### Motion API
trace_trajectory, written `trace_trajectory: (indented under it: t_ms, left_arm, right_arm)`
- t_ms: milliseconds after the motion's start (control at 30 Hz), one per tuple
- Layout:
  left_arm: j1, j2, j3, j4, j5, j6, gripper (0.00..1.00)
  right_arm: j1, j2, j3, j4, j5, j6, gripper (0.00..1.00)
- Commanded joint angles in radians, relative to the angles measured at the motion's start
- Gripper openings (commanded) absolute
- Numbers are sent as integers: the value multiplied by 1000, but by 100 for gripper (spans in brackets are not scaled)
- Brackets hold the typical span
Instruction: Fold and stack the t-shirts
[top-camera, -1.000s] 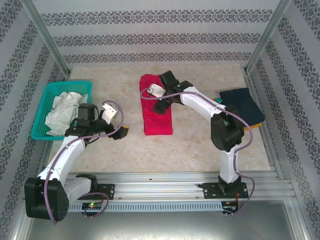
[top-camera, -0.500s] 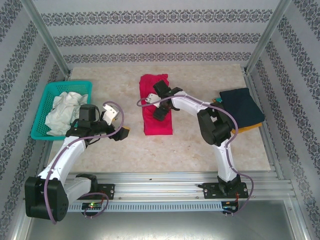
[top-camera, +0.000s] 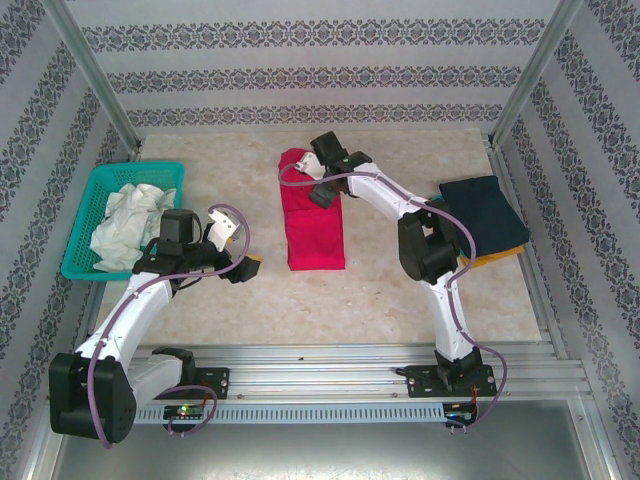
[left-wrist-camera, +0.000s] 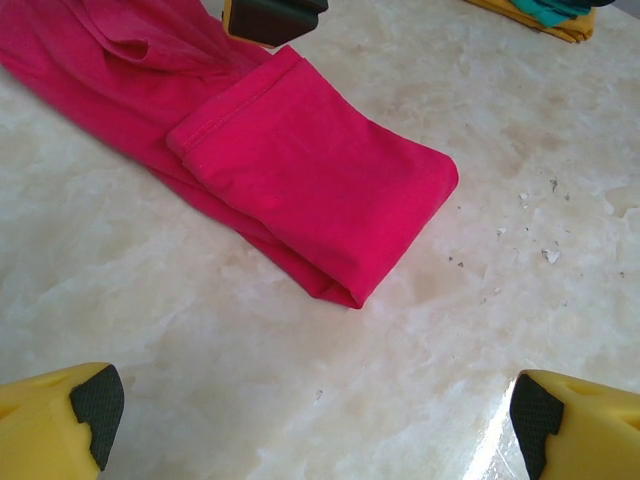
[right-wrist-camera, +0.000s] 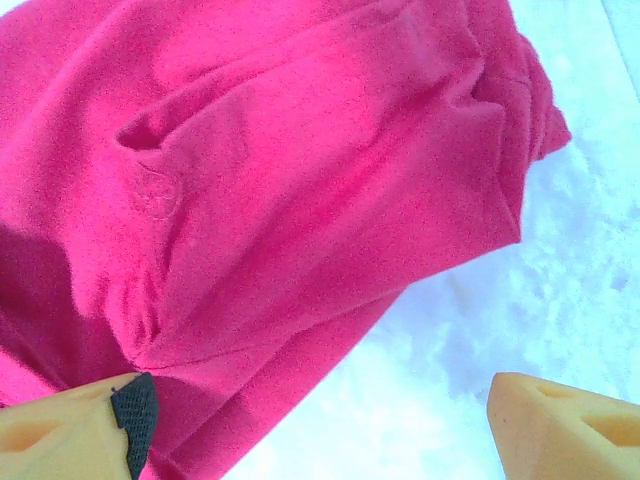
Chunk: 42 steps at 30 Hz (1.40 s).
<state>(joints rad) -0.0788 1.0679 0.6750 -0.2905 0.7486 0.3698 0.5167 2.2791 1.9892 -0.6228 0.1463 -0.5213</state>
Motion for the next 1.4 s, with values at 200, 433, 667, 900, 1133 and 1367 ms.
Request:
trace_trajectory:
  t_ms: [200,433,667,900,1133,1367]
  left_arm:
    - [-15,-19,-18,-3,16,55,100]
    - [-7,-32,-54,6,-16,76,100]
    - [-4,-29,-105,88,-17,25,100]
    - [-3,-50,-137,87,-37,12,100]
    - [-1,-88,-170,82,-55,8,100]
    - [-1,-88,-172,81,-62,23,100]
  right_arm:
    - [33,-272,-314,54,-263,-47,83]
    - [166,-432,-609,42,-298,-164,76]
    - [254,-417,-680,43,-278,-184,65]
    - [239,-329,-626,60,-264,-206,57]
    - [222,-256,-586,54,-272,-217,55]
    - [225,-203,-581,58,-211,-232,36]
